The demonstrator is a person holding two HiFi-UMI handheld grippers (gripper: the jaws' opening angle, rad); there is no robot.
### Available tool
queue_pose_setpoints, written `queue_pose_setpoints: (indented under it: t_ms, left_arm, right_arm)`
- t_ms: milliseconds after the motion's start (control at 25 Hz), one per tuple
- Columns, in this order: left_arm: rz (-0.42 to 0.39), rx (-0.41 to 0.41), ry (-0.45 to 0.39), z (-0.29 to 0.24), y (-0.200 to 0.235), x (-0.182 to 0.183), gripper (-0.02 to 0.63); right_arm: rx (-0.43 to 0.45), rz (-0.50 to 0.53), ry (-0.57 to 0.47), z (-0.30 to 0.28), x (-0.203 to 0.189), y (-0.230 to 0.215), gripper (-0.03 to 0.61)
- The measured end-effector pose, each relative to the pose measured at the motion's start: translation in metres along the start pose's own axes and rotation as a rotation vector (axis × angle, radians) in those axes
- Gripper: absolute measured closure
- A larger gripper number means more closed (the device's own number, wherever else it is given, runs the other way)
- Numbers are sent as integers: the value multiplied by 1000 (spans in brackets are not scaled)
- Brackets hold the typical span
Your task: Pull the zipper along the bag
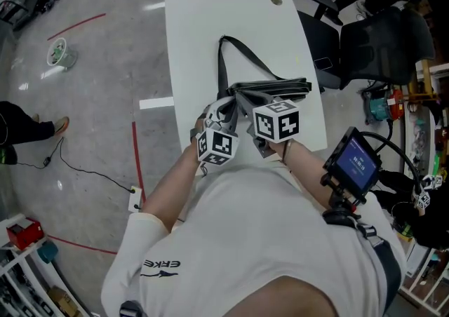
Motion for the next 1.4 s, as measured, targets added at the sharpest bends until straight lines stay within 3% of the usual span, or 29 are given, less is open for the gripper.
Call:
queue_pose_setpoints:
  t_ms: [360, 520, 840, 1040, 1200, 1400]
  left_arm:
    - [0, -2, -11, -4, 4, 3, 612]
    - [39, -2, -1, -3, 4, -3, 612]
    - [59, -6, 47, -1, -18, -18, 612]
    - [75, 32, 53, 3, -20, -21, 611]
    - [131, 85, 21, 8, -31, -21, 612]
    - [190, 192, -36, 23, -61, 21, 612]
  right_arm:
    - [-21, -5, -15, 0, 6, -2, 565]
    - [-36, 12, -34, -1, 6, 2, 565]
    - [36, 10, -70, 4, 1, -1, 518]
    - [78, 16, -86, 3, -5, 1, 517]
    - [60, 43, -107, 15, -22, -4, 517]
    - [41, 78, -171, 72, -34, -19, 517]
Point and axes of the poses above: the fingertips, and each gripper's own axes: z backward along the fingers, y to its left, x out of its top, the point moved 9 cm from there along z, backward along the fingers, and after that the axes turned 4 degrees about -x, right-handed, at the moved point
